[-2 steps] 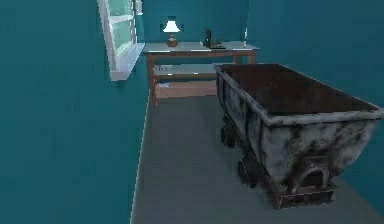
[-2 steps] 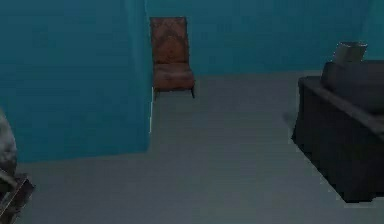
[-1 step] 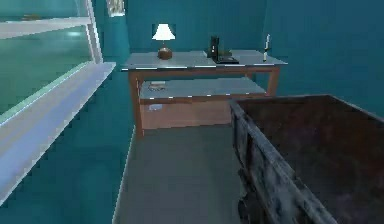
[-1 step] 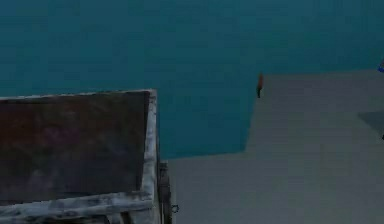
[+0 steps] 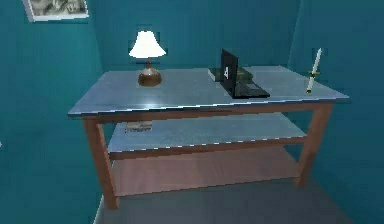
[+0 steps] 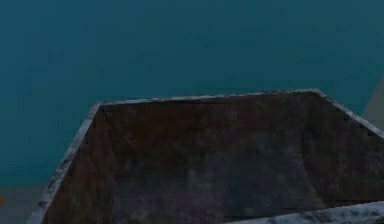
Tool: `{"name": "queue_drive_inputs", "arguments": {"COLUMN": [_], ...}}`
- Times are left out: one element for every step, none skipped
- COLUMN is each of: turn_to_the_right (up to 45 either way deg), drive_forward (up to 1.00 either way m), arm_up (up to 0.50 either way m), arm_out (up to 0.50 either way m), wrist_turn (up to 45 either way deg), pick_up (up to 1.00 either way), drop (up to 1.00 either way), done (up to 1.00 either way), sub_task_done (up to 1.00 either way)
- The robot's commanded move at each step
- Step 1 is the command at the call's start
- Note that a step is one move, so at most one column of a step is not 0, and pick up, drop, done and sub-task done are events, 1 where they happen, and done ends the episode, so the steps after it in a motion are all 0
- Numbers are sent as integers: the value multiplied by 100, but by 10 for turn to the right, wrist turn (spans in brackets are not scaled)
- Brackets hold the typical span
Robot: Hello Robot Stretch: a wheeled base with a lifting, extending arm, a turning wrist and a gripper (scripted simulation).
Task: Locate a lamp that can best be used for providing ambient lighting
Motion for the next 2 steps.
{"name": "queue_drive_inputs", "arguments": {"turn_to_the_right": [30,0], "drive_forward": [0,40], "arm_up": [0,0], "arm_out": [0,0], "wrist_turn": [0,0], "pick_up": [0,0], "drop": [0,0], "done": [0,0], "sub_task_done": [0,0]}}
